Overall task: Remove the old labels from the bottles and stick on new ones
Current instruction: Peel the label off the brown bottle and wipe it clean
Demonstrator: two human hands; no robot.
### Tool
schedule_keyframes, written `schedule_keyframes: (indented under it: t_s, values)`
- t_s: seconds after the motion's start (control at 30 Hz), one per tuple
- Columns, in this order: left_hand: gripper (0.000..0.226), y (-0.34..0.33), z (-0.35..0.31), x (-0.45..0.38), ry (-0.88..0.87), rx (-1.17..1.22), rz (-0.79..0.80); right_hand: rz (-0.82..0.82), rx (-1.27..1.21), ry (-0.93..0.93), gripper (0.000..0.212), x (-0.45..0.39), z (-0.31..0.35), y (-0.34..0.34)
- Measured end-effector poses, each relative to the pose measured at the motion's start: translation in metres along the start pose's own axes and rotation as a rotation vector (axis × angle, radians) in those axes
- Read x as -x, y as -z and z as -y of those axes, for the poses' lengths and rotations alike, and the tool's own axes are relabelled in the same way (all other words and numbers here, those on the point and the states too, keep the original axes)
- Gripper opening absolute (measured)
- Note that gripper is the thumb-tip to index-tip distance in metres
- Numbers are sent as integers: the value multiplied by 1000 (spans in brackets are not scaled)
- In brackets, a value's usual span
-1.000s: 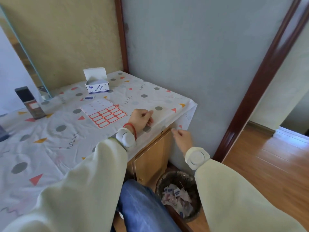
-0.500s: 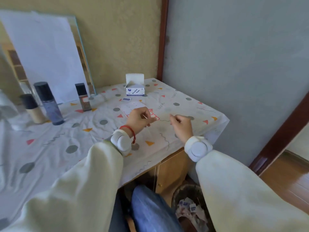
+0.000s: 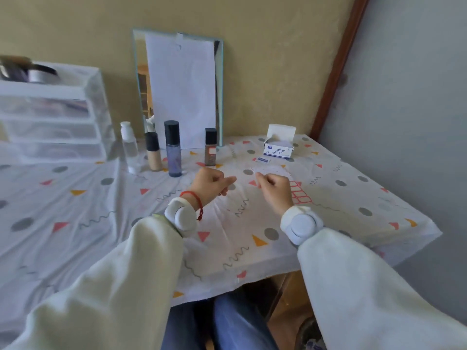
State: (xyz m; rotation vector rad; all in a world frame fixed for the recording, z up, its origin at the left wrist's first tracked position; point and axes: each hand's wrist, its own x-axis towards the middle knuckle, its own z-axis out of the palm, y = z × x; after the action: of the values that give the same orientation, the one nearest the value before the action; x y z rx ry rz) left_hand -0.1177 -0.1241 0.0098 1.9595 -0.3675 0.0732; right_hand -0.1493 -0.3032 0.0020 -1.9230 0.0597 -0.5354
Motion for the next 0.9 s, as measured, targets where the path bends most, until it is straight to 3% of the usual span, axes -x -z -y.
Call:
schedule_keyframes:
  t_s: [0.4, 0.63, 0.9]
  values:
    - [30, 84, 47, 5, 22, -27, -375, 196, -20, 26, 43, -16, 18, -85]
    - [8, 101, 75, -5, 164, -280, -346, 242, -5, -9, 46, -27, 16, -116]
    - [10, 101, 80, -23, 237, -377, -260, 258, -33, -96, 42, -48, 13, -135]
